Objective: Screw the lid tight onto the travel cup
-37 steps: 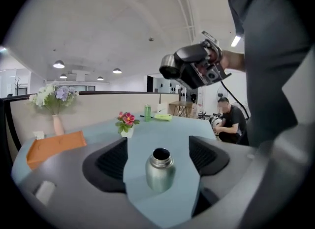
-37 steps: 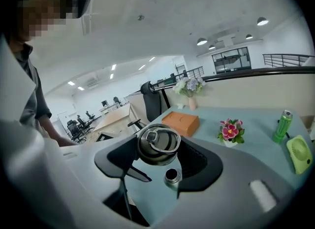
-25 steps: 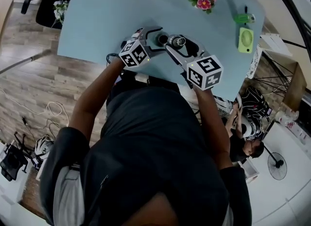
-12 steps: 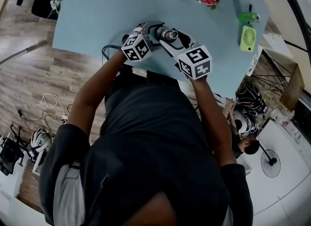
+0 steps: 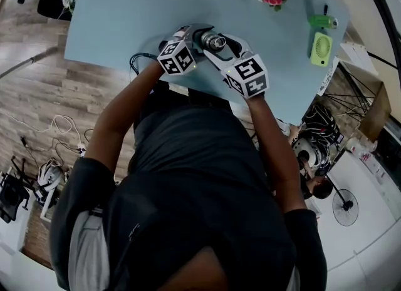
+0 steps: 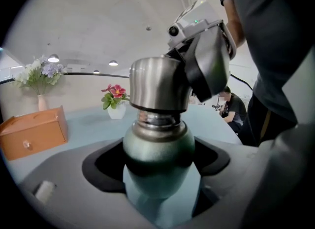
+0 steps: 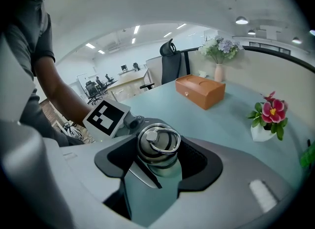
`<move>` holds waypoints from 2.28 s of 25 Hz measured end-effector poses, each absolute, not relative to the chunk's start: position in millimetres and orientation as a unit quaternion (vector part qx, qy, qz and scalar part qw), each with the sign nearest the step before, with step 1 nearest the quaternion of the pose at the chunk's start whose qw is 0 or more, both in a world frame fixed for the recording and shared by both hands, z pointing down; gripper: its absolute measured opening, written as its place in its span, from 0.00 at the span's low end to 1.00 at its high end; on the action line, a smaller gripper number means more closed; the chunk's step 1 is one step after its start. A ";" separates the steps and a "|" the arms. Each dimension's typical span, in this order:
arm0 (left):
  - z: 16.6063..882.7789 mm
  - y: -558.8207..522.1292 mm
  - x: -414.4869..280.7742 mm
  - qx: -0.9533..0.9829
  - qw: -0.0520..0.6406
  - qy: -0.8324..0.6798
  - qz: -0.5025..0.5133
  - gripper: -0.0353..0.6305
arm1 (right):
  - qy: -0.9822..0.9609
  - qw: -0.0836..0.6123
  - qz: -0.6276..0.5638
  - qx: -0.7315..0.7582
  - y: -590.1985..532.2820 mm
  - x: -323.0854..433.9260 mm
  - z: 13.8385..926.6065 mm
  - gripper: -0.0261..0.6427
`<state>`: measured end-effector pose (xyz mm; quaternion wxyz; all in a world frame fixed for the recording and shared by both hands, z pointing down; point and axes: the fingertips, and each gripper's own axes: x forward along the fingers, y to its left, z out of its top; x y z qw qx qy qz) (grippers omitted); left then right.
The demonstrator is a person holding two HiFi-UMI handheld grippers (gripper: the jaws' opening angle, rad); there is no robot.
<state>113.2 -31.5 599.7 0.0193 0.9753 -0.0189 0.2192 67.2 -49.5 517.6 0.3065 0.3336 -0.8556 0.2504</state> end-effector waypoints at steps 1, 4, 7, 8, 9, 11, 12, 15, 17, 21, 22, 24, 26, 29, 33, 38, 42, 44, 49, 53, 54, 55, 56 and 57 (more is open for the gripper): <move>600.6 -31.7 113.5 0.975 0.020 -0.018 0.219 0.70 | -0.855 0.309 0.250 0.332 -48.9 67.4 519.2 0.43; 602.8 -32.1 113.5 0.976 0.022 -0.017 0.218 0.70 | -0.856 0.311 0.248 0.330 -48.4 67.3 522.7 0.43; 603.4 -32.1 114.0 0.976 0.023 -0.014 0.216 0.70 | -0.857 0.308 0.249 0.329 -48.7 66.5 525.8 0.43; 603.5 -32.3 114.3 0.976 0.023 -0.013 0.216 0.70 | -0.858 0.305 0.250 0.329 -48.9 66.2 527.1 0.43; 603.9 -32.7 114.5 0.976 0.024 -0.013 0.215 0.70 | -0.860 0.300 0.251 0.329 -49.4 66.0 528.1 0.43; 604.9 -33.9 114.9 0.977 0.023 -0.015 0.214 0.70 | -0.865 0.285 0.253 0.326 -50.8 66.4 528.4 0.43; 605.0 -34.7 115.0 0.977 0.023 -0.016 0.212 0.70 | -0.868 0.276 0.254 0.325 -51.5 67.1 527.9 0.43; 604.0 -35.6 115.7 0.979 0.018 -0.022 0.201 0.70 | -0.878 0.254 0.259 0.313 -51.7 68.7 526.6 0.43; 603.9 -35.3 115.8 0.980 0.014 -0.025 0.196 0.70 | -0.882 0.246 0.263 0.304 -50.8 68.2 526.7 0.43; 605.1 -35.6 115.5 0.980 0.016 -0.025 0.195 0.70 | -0.878 0.226 0.296 0.301 -53.2 68.7 526.6 0.43; 604.9 -35.3 115.4 0.980 0.016 -0.025 0.195 0.70 | -0.877 0.226 0.299 0.299 -53.2 68.6 526.3 0.43; 604.4 -35.0 115.2 0.980 0.014 -0.026 0.196 0.70 | -0.879 0.238 0.290 0.294 -51.9 67.6 526.4 0.43; 604.4 -34.8 115.2 0.980 0.013 -0.026 0.197 0.70 | -0.882 0.254 0.273 0.288 -50.1 66.5 527.4 0.43; 604.8 -34.5 115.2 0.980 0.013 -0.027 0.198 0.70 | -0.883 0.268 0.259 0.286 -49.4 66.6 527.3 0.43; 606.3 -34.5 116.3 0.980 0.013 -0.027 0.198 0.70 | -0.890 0.329 0.174 0.264 -45.6 72.5 514.8 0.44; 606.4 -34.6 116.0 0.980 0.014 -0.025 0.198 0.70 | -0.869 0.483 -0.045 0.096 -27.2 69.2 510.9 0.44; 604.8 -34.6 116.8 0.980 0.015 -0.025 0.198 0.70 | -0.833 0.533 -0.138 -0.043 -26.7 62.7 517.5 0.44; 604.6 -34.9 117.5 0.980 0.017 -0.025 0.198 0.70 | -0.815 0.547 -0.168 -0.094 -27.2 63.6 523.3 0.43; 605.2 -34.4 118.2 0.980 0.015 -0.022 0.197 0.70 | -0.815 0.543 -0.153 -0.132 -23.6 65.4 527.5 0.39; 605.0 -34.3 117.8 0.980 0.011 -0.023 0.198 0.70 | -0.844 0.527 -0.055 -0.082 -27.5 64.0 527.9 0.39; 605.0 -34.2 117.4 0.980 0.011 -0.024 0.199 0.70 | -0.849 0.524 -0.034 -0.065 -28.4 62.8 527.8 0.39; 605.1 -34.0 117.0 0.980 0.010 -0.025 0.199 0.70 | -0.852 0.521 -0.016 -0.048 -29.0 61.8 527.7 0.39; 605.3 -33.7 116.7 0.979 0.009 -0.025 0.200 0.70 | -0.855 0.518 0.000 -0.027 -29.7 61.1 527.7 0.39; 605.4 -33.4 116.4 0.979 0.008 -0.026 0.201 0.70 | -0.859 0.512 0.018 -0.002 -30.5 60.8 527.6 0.39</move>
